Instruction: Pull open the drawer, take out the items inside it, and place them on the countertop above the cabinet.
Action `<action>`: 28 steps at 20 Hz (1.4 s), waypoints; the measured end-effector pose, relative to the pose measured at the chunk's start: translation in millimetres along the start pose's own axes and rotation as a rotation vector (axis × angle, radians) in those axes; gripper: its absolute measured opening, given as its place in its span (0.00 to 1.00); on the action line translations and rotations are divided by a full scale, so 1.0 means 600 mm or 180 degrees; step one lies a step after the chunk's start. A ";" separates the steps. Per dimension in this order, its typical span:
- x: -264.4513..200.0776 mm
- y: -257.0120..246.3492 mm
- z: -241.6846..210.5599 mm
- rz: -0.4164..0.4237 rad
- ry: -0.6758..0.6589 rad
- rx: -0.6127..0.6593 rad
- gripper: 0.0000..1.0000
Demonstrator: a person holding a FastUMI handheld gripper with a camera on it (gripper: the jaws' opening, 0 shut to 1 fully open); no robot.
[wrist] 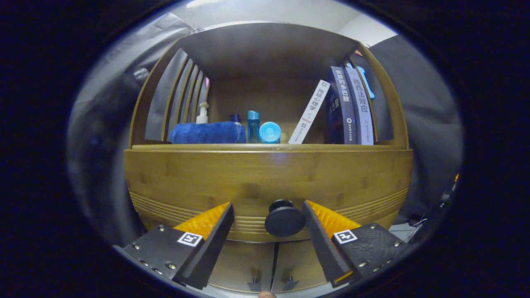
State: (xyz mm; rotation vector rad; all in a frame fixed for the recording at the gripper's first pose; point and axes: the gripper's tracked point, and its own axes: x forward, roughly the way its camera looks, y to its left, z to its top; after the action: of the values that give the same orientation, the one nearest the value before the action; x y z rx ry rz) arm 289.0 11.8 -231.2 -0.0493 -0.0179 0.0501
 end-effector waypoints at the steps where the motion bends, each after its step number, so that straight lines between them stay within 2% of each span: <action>1: -0.005 0.002 0.006 -0.0007 -0.0064 -0.0004 0.99; 5: 0.000 -0.001 0.003 0.0033 -0.0045 -0.0141 0.99; 9: -0.004 -0.007 -0.060 0.0095 0.0328 -0.0255 0.99; 15: -0.076 -0.021 -0.076 0.0083 0.0703 -0.0174 0.99; 17: -0.111 -0.005 -0.048 0.0182 0.0686 0.0042 0.99; 19: -0.149 -0.006 -0.016 0.0135 0.0608 0.0122 0.99; 23: -0.225 -0.020 0.025 0.0111 0.0702 -0.0085 0.99; 26: -0.283 -0.020 0.090 0.0131 0.0574 -0.0036 0.99; 28: -0.319 -0.030 0.138 0.0048 0.0506 -0.0063 0.99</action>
State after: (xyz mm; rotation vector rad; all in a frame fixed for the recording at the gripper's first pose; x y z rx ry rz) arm 97.0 -11.9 -150.6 -0.0730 0.1408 0.0611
